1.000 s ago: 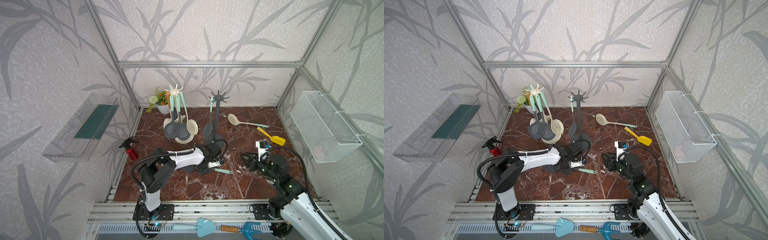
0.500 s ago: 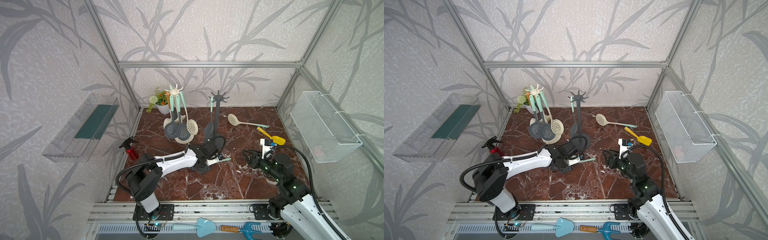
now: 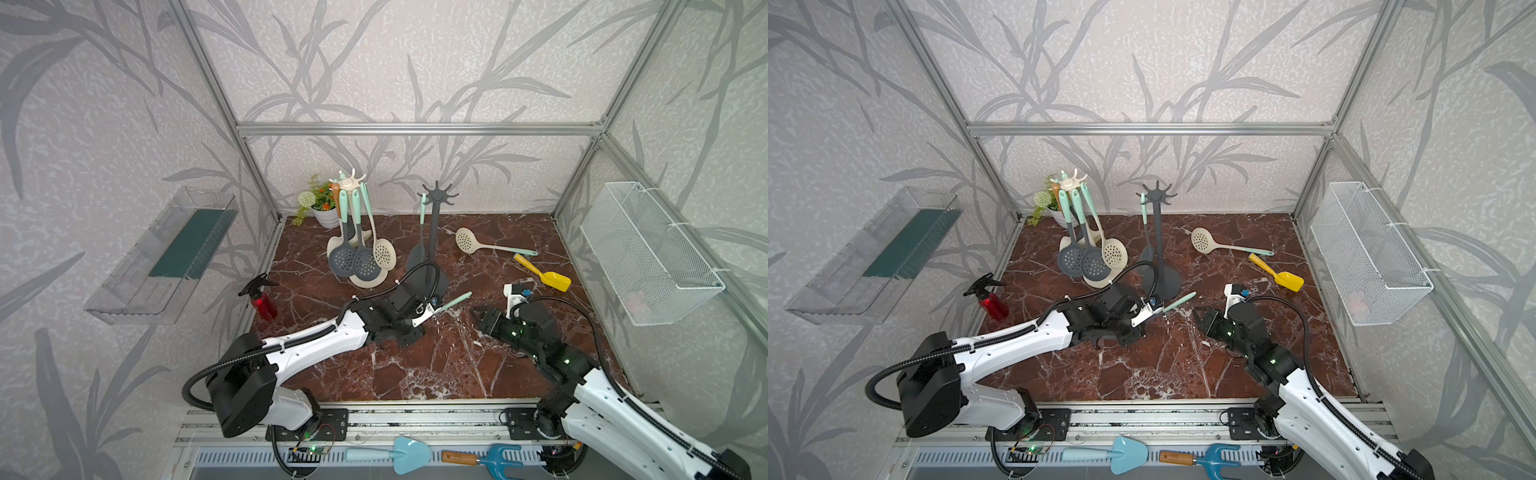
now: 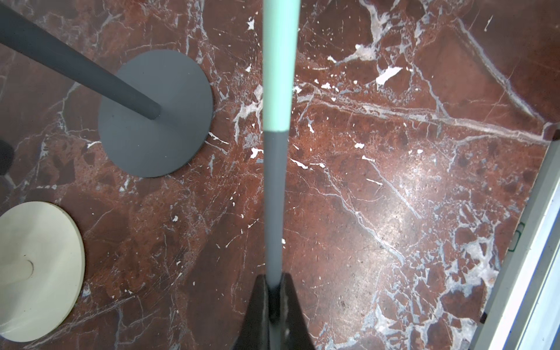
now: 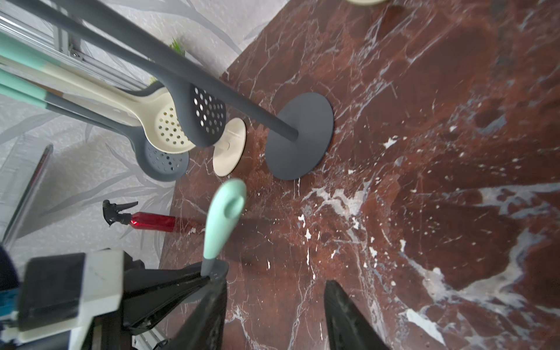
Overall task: Hang the skimmer on the kitchen utensil rack
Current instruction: Pick up the skimmer from the center of the board.
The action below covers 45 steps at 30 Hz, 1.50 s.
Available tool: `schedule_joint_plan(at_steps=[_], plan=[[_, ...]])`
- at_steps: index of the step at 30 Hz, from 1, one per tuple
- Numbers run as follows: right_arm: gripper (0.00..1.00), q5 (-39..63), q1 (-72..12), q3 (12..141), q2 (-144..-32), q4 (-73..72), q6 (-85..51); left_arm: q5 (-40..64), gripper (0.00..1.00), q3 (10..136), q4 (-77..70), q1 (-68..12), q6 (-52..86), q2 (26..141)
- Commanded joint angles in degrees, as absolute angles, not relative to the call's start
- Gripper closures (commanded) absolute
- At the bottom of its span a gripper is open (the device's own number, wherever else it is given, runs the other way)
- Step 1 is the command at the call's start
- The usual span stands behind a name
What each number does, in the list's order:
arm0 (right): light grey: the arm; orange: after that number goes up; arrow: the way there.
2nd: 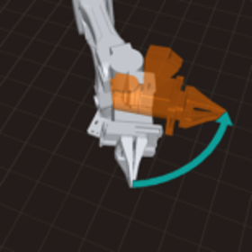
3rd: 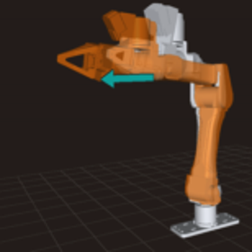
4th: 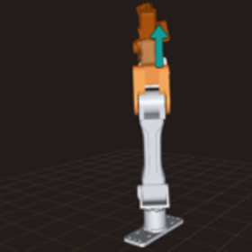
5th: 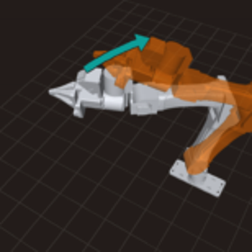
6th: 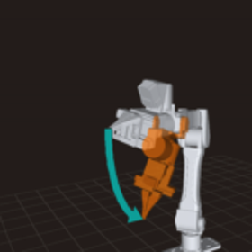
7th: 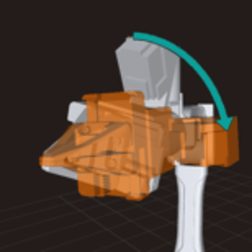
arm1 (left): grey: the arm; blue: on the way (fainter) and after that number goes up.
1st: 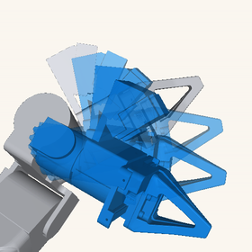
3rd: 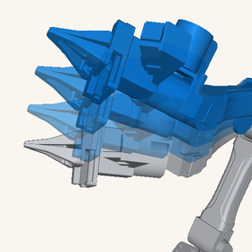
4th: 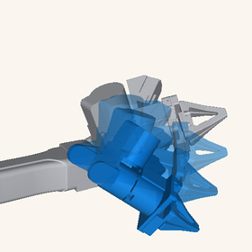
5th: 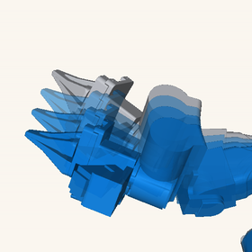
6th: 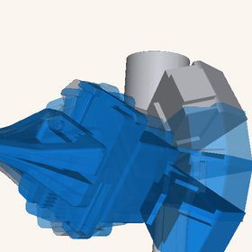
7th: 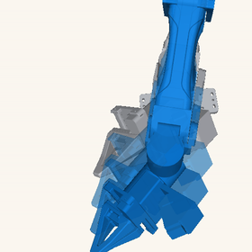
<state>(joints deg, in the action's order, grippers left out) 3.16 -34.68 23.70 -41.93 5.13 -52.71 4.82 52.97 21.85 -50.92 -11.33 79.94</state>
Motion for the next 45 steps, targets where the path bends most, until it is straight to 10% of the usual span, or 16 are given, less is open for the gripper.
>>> schedule_joint_plan(at_steps=[1, 21, 29, 35, 41, 45], plan=[[0.47, -4.1, -39.0, 26.8, -44.8, 1.8, -55.8, 4.9, 1.0, 52.0, 17.4, -51.2, -8.3, 77.8], [0.49, -13.7, -42.0, 35.3, -60.1, -13.7, -53.9, 7.9, 1.0, 52.2, 15.3, -51.4, -4.0, 77.5], [0.82, -14.5, -42.0, 38.6, -62.2, -15.6, -51.8, 7.7, 1.0, 51.4, 14.8, -51.4, -1.8, 75.5], [0.89, -14.0, -42.1, 39.3, -59.8, -13.5, -51.5, 5.9, 1.0, 50.1, 12.3, -51.4, 0.8, 74.3], [0.93, -12.6, -42.3, 40.9, -58.0, -10.0, -51.8, 4.2, 0.67, 49.0, 9.8, -51.4, 2.6, 75.2], [0.94, -11.7, -42.5, 42.1, -56.8, -8.9, -51.6, 5.0, 0.63, 48.8, 8.7, -51.4, 2.4, 76.6]])
